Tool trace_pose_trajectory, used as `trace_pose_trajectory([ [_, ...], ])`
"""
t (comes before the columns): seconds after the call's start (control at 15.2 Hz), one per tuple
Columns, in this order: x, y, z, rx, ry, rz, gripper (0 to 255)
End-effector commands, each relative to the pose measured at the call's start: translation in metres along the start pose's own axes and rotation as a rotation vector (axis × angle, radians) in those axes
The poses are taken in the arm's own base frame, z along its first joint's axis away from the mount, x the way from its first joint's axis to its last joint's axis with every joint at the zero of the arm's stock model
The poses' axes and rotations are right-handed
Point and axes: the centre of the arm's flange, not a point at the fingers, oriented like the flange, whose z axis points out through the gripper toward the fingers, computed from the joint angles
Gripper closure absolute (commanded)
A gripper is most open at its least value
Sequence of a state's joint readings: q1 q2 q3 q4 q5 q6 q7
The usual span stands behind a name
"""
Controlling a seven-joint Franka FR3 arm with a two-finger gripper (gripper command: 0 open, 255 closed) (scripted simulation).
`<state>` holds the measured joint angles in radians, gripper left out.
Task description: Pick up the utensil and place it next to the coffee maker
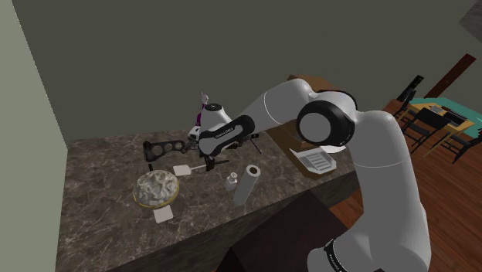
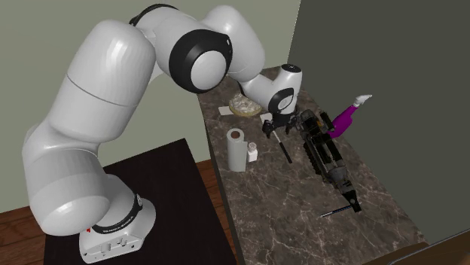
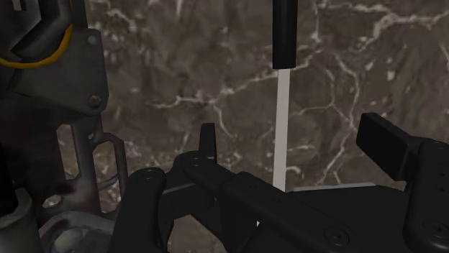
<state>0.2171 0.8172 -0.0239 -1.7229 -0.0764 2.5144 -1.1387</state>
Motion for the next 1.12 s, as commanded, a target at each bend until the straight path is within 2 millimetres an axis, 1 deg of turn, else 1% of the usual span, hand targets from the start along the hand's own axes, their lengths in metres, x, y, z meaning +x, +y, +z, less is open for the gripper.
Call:
trace_pose_trajectory([
  [0.0,-0.0002,-0.0008,0.0046,-0.001,0.0,0.0,0],
  [0.4,-0.0003,-0.0007,0.0045,0.0,0.0,0.0,0],
  [0.46,-0.0003,-0.0007,0.0045,0.0,0.0,0.0,255],
  [1.06,-0.0002,-0.0007,0.0046,-0.001,0.0,0.0,255],
])
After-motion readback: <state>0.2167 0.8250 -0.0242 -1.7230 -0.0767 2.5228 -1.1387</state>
